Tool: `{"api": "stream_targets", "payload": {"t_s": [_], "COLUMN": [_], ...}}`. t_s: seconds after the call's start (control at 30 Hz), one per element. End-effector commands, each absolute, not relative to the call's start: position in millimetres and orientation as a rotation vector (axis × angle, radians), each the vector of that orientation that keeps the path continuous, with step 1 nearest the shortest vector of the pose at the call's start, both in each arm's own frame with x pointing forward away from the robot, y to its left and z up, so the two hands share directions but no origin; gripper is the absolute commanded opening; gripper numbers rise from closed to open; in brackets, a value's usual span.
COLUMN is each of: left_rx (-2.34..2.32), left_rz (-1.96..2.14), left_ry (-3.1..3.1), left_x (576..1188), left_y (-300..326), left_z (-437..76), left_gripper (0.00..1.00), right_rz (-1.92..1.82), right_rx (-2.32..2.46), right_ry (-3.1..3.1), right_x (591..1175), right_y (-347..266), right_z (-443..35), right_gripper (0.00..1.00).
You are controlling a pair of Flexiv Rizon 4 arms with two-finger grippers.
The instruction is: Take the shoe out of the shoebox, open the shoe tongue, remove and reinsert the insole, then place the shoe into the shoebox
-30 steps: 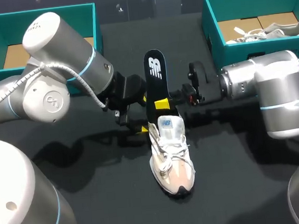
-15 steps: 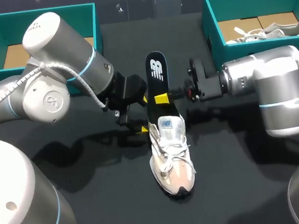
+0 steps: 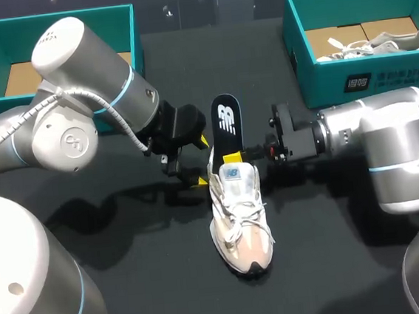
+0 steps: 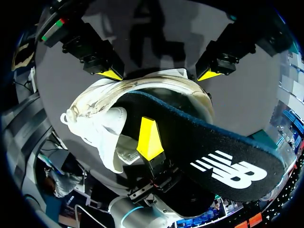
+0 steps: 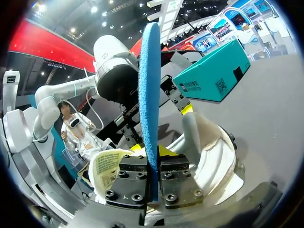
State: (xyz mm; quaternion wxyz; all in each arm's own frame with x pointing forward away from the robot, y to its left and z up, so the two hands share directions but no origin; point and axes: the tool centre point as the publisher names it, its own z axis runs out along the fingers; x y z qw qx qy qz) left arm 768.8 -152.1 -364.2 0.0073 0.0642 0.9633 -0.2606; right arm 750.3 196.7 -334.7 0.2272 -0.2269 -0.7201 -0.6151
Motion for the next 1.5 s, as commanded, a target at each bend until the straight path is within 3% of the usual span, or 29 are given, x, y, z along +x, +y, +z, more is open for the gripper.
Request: {"api": "stream_targets", "payload": {"t_s": [0.03,0.17,0.2,0.23,0.27,0.53,0.77,0.87,0.9,1.5], "left_rx": [0.201,0.201,0.201,0.201,0.201,0.201,0.201,0.201,0.201,0.201], "left_rz": [-0.811,-0.811,-0.811,-0.811,-0.811,-0.811,-0.811,-0.811,-0.811,-0.811], "left_ry": [3.013,3.013,3.013,3.013,3.013,3.013,3.013,3.013,3.013,3.013], "left_x": [769,769,769,769,769,769,769,769,769,769], "left_y": [-153,-153,-153,-153,-153,-153,-153,-153,-153,-153], "left_z": [-365,-365,-365,-365,-365,-365,-365,-365,-365,-365], "left_gripper": [1.0,1.0,1.0,1.0,1.0,1.0,1.0,1.0,1.0,1.0], "right_rz": [-1.659,-1.657,-1.667,-1.672,-1.673,-1.693,-1.719,-1.731,-1.727,-1.59], "right_rx": [-0.637,-0.638,-0.633,-0.623,-0.615,-0.545,-0.541,-0.567,-0.575,-0.717], "right_ry": [-1.994,-1.998,-2.002,-2.007,-2.019,-2.06,-2.071,-2.056,-2.051,-2.04], "right_x": [744,745,747,748,749,761,774,780,782,744], "right_y": [199,201,201,201,202,204,203,202,203,200], "right_z": [-337,-335,-333,-330,-328,-312,-305,-308,-309,-335], "right_gripper": [0.0,0.0,0.09,0.25,0.33,0.26,0.26,0.19,0.0,0.0]}}
